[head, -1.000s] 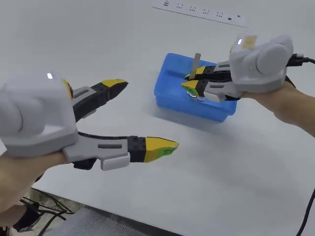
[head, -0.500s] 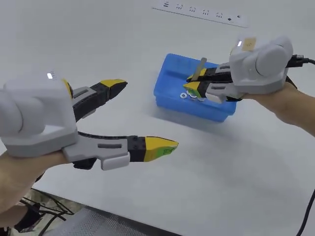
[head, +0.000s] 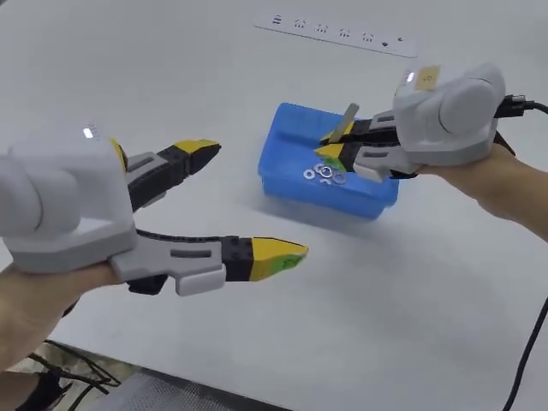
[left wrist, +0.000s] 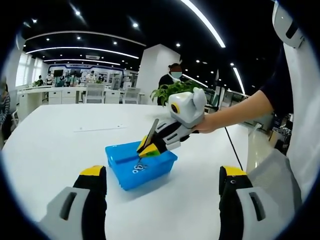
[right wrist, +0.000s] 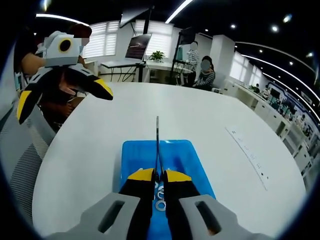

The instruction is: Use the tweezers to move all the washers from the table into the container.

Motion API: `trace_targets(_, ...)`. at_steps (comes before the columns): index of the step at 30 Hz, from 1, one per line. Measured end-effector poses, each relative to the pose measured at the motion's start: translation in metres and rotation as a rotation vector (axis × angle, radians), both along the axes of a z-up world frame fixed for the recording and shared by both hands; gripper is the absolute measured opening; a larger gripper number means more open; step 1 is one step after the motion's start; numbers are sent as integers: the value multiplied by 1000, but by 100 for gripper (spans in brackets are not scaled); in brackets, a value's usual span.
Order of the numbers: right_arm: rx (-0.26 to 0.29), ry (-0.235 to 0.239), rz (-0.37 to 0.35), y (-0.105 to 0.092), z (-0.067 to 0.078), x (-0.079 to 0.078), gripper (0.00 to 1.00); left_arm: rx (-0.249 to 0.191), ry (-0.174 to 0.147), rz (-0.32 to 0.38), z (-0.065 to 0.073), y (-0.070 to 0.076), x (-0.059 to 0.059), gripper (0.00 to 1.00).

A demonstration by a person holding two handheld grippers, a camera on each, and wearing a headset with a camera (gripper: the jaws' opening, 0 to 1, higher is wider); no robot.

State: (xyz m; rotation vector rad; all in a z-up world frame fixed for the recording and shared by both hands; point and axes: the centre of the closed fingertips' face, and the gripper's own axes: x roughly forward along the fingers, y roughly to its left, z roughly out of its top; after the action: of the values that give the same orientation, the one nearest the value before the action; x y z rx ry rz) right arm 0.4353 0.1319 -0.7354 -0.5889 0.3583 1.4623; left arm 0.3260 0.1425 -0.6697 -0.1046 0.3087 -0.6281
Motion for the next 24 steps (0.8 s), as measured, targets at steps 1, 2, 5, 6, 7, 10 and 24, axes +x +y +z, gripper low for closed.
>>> trace_targets(1,0,-1,2,0,2,-1,7,0,-2,-1,1,0,1,98)
trace_targets(2,2,0,2,0,3,-2,7,1,-6,-1,2,0,2,98)
trace_targets(5,-4,-10,7,0,6,-5,7,18,-19,-8,7,0,7,98)
trace_targets(6,-7,-17,11,0,7,-6,7,19,-22,-11,8,0,8,97)
trace_targets(7,-9,-22,17,1,8,-8,7,26,-30,-17,10,-1,11,96)
trace_targets(10,-9,-36,34,2,14,-13,7,42,-41,-45,15,-3,18,88)
trace_targets(24,-11,-94,113,4,35,-40,7,145,-130,-170,39,-28,61,53)
